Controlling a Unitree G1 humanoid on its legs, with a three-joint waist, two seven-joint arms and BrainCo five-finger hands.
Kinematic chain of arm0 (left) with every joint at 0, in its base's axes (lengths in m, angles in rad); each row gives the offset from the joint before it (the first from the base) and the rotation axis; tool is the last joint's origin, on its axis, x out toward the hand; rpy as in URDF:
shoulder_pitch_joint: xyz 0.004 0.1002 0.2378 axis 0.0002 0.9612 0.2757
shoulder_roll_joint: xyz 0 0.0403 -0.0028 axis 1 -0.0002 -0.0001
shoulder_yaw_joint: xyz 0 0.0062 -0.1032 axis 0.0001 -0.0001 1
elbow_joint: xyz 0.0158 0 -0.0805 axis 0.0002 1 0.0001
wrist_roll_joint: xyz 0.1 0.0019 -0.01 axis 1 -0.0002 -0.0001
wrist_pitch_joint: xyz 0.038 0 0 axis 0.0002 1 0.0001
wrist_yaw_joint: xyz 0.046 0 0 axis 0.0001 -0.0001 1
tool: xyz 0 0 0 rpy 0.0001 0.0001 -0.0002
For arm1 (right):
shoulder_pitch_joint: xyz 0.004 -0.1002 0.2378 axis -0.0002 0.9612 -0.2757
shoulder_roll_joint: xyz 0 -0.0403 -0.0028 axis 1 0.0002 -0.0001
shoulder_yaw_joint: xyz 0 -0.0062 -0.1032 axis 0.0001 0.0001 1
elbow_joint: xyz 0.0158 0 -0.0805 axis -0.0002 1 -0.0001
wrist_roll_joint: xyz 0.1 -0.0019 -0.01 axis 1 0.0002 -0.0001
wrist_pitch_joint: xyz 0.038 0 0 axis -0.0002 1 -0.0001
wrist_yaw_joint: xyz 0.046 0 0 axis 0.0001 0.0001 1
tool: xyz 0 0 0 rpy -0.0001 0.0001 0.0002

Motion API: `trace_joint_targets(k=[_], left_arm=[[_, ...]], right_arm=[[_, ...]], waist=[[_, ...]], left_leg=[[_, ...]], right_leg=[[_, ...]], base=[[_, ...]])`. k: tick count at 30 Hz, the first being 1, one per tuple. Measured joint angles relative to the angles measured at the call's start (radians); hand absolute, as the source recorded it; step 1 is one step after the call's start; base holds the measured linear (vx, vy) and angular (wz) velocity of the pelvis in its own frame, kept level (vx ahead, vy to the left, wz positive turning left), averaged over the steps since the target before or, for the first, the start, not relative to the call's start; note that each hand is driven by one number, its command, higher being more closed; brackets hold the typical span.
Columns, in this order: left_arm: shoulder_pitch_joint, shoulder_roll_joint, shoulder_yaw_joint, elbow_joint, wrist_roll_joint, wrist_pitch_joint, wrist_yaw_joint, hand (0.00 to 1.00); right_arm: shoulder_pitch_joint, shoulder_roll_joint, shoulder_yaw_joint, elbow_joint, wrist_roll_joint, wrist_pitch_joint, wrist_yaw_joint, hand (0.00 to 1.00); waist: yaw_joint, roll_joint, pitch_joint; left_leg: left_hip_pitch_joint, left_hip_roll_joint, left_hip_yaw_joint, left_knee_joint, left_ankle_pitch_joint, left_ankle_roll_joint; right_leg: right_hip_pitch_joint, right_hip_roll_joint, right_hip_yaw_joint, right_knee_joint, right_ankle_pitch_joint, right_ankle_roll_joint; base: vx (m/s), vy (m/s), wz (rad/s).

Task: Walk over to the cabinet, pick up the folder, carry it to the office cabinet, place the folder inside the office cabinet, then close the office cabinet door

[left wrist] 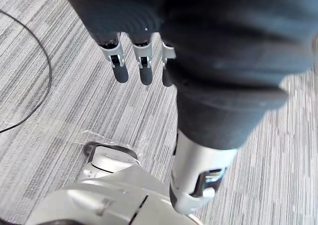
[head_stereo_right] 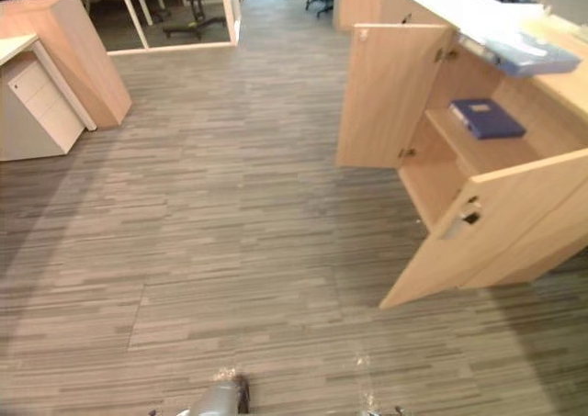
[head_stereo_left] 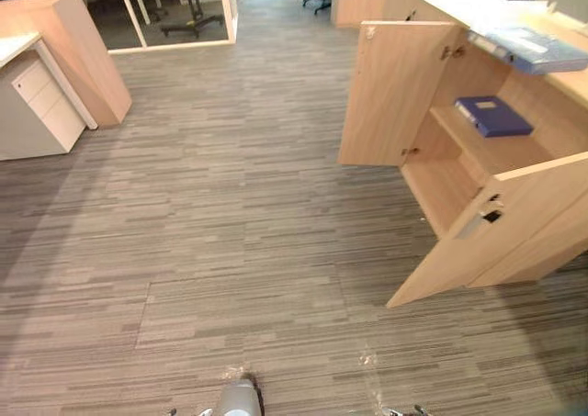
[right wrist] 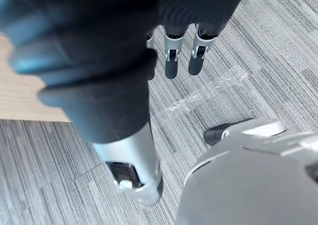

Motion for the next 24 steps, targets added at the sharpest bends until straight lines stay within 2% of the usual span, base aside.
trace_joint_targets(k=[1,2,3,5,10,11,12,13,14,15,16,17,19,21,23,24], left_arm=[[0.004,-0.001,0.004,0.002,-0.003,-0.002,0.002,0.0],[0.009,0.0,0.005,-0.001,-0.004,-0.005,0.003,0.0],[0.015,0.011,0.005,-0.003,-0.008,-0.013,0.004,0.0],[0.008,0.031,0.0,-0.001,-0.009,-0.014,0.005,0.0],[-0.014,0.05,-0.04,0.031,-0.004,-0.02,0.004,0.0],[-0.017,0.047,-0.056,0.031,-0.015,-0.02,0.003,0.0],[-0.02,0.035,-0.061,0.028,-0.021,-0.021,-0.004,0.0],[-0.021,0.032,-0.063,0.028,-0.023,-0.021,-0.008,0.0],[-0.026,0.035,-0.076,0.026,-0.029,-0.022,-0.013,0.0],[-0.039,0.041,-0.081,0.027,-0.036,-0.024,-0.02,0.0],[-0.04,0.041,-0.082,0.027,-0.036,-0.024,-0.021,0.0],[-0.046,0.038,-0.085,0.028,-0.035,-0.023,-0.027,0.0],[-0.056,0.035,-0.093,0.029,-0.034,-0.024,-0.033,0.0],[-0.076,0.025,-0.096,0.034,-0.034,-0.024,-0.034,0.0],[-0.103,0.017,-0.095,0.061,-0.031,-0.022,-0.045,0.0],[-0.111,0.009,-0.095,0.07,-0.024,-0.02,-0.047,0.0]], right_arm=[[0.004,0.001,0.0,0.001,0.0,-0.001,-0.005,0.0],[0.008,0.003,-0.003,0.001,0.0,-0.001,-0.007,0.0],[0.013,0.019,-0.008,0.0,0.0,-0.002,-0.009,0.0],[0.017,0.041,-0.009,0.0,0.001,-0.004,-0.01,0.0],[0.019,0.058,-0.057,0.003,-0.002,-0.007,-0.004,0.0],[0.018,0.054,-0.068,-0.001,-0.003,-0.006,0.005,0.0],[0.017,0.048,-0.069,-0.017,-0.003,-0.003,0.013,0.0],[0.017,0.048,-0.068,-0.032,-0.003,-0.003,0.015,0.0],[0.018,0.049,-0.066,-0.062,-0.002,-0.003,0.021,0.0],[0.017,0.054,-0.062,-0.079,-0.001,-0.003,0.024,0.0],[0.016,0.054,-0.062,-0.079,-0.001,-0.003,0.024,0.0],[0.009,0.047,-0.041,-0.087,0.001,-0.01,0.024,0.0],[-0.003,0.053,-0.027,-0.096,0.004,-0.022,0.023,0.0],[-0.02,0.056,-0.028,-0.095,0.022,-0.024,0.024,0.0],[-0.024,0.07,-0.029,-0.094,0.038,-0.027,0.024,0.0],[-0.024,0.07,-0.033,-0.094,0.041,-0.028,0.025,0.0]], waist=[[0.0,0.008,-0.007],[0.004,0.001,-0.018],[0.006,-0.02,-0.034],[0.005,-0.051,-0.054],[0.011,-0.057,-0.098],[0.015,-0.047,-0.102],[0.022,-0.034,-0.102],[0.022,-0.027,-0.1],[0.016,-0.031,-0.097],[0.006,-0.035,-0.089],[0.005,-0.035,-0.089],[-0.002,-0.038,-0.085],[-0.011,-0.031,-0.078],[-0.014,-0.02,-0.061],[-0.014,-0.022,-0.05],[-0.018,-0.019,-0.047]], left_leg=[[0.028,0.003,0.006,-0.031,0.095,-0.03],[0.031,-0.006,0.012,-0.031,0.138,-0.021],[0.04,-0.028,0.039,-0.025,0.161,-0.011],[0.066,-0.07,0.069,-0.047,0.14,0.016],[0.093,-0.136,0.109,-0.047,0.105,0.063],[0.116,-0.143,0.116,-0.049,0.088,0.07],[0.156,-0.147,0.121,-0.065,0.078,0.069],[0.183,-0.153,0.124,-0.075,0.075,0.071],[0.228,-0.17,0.126,-0.086,0.054,0.084],[0.272,-0.196,0.131,-0.095,0.033,0.1],[0.278,-0.198,0.132,-0.096,0.03,0.1],[0.308,-0.205,0.137,-0.099,0.008,0.106],[0.352,-0.191,0.135,-0.11,-0.015,0.109],[0.385,-0.147,0.132,-0.117,-0.044,0.094],[0.421,-0.086,0.13,-0.121,-0.078,0.049],[0.436,-0.075,0.129,-0.126,-0.087,0.039]], right_leg=[[0.023,-0.012,0.01,-0.001,-0.012,0.027],[0.028,-0.025,0.01,-0.009,-0.011,0.031],[0.04,-0.055,0.01,-0.022,-0.011,0.03],[0.041,-0.096,0.006,-0.024,-0.008,0.029],[0.049,-0.161,0.007,-0.048,0.039,0.072],[0.04,-0.174,0.017,0.003,0.037,0.076],[-0.026,-0.184,0.046,0.166,0.02,0.099],[-0.074,-0.193,0.065,0.279,0.017,0.1],[-0.178,-0.22,0.09,0.52,0.038,0.063],[-0.261,-0.262,0.091,0.72,0.064,0.0],[-0.273,-0.265,0.089,0.747,0.061,-0.001],[-0.341,-0.271,0.068,0.854,0.028,-0.009],[-0.399,-0.257,-0.041,0.83,-0.043,-0.01],[-0.41,-0.208,-0.158,0.683,-0.071,-0.006],[-0.408,-0.133,-0.267,0.412,-0.047,-0.021],[-0.407,-0.119,-0.273,0.376,0.016,-0.045]], base=[[0.31,0.432,-0.34],[0.3,0.375,-0.46],[0.25,0.275,-0.44],[0.32,0.272,-0.35],[0.26,0.141,-0.18],[0.22,0.106,-0.41],[0.22,0.127,-0.46],[0.21,0.15,-0.41],[0.2,0.143,-0.19],[0.22,0.131,-0.09],[0.17,0.08,-0.08],[0.14,0.037,-0.07],[0.17,-0.045,-0.05],[0.2,-0.127,-0.02],[0.25,-0.206,-0.01],[0.43,-0.322,-0.05]])
